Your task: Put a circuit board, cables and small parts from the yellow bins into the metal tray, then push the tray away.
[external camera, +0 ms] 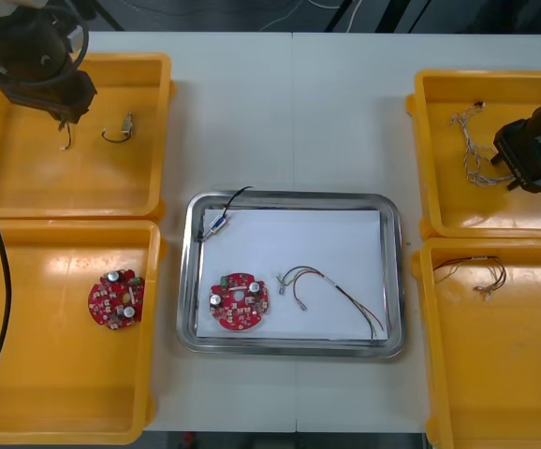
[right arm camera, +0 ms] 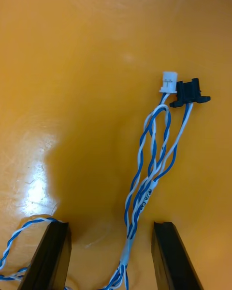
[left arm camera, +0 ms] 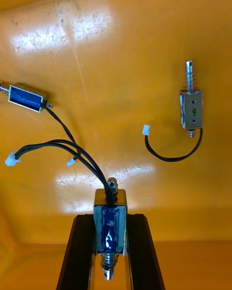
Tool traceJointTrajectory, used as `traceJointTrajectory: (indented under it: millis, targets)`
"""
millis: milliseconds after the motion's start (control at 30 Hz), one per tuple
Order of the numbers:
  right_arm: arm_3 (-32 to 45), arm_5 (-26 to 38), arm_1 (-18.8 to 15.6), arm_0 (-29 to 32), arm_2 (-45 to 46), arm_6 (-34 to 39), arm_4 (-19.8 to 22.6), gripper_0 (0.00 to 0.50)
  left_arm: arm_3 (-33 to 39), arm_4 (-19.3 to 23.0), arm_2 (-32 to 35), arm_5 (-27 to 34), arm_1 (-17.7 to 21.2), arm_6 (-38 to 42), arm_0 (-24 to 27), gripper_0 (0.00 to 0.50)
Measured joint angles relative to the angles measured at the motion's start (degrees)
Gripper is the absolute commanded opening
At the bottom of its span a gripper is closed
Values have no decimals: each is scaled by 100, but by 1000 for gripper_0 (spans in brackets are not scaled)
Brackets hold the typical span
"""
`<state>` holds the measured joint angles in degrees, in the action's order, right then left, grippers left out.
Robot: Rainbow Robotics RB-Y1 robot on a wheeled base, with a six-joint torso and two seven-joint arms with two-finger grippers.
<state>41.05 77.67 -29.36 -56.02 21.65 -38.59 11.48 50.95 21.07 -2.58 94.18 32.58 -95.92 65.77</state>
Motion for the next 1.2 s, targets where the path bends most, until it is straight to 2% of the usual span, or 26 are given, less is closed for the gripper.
traceJointTrajectory:
  millis: [67,233,267,300,333,367,400,433,800,933,1200]
  targets:
    - [0,-37,0,1,3,1,19,351,498,0,70,149,19,0,-229,0]
    - [0,-179,1,42,4,1,67,346,1155,11,114,513,75,0,-594,0]
    - [0,-205,1,53,4,1,92,315,1240,14,114,584,83,0,-635,0]
    - [2,-230,1,64,4,1,120,262,1335,18,114,663,87,0,-672,0]
    - [4,-266,1,73,4,1,157,144,1458,22,114,753,90,0,-713,0]
    - [7,-296,1,79,4,1,188,83,1577,30,114,831,90,1,-749,0]
    - [12,-327,1,84,4,1,222,28,1710,59,114,904,90,1,-787,0]
    - [16,-356,1,89,4,1,255,9,1861,103,114,971,91,1,-830,0]
    - [133,-352,1,119,4,1,338,0,3461,716,114,1337,95,135,-1501,0]
    - [505,206,1,180,4,2,338,0,3881,892,114,1440,94,461,-1695,0]
    - [1418,1243,-2,258,4,1,338,0,4490,901,114,1531,8,1845,-1823,0]
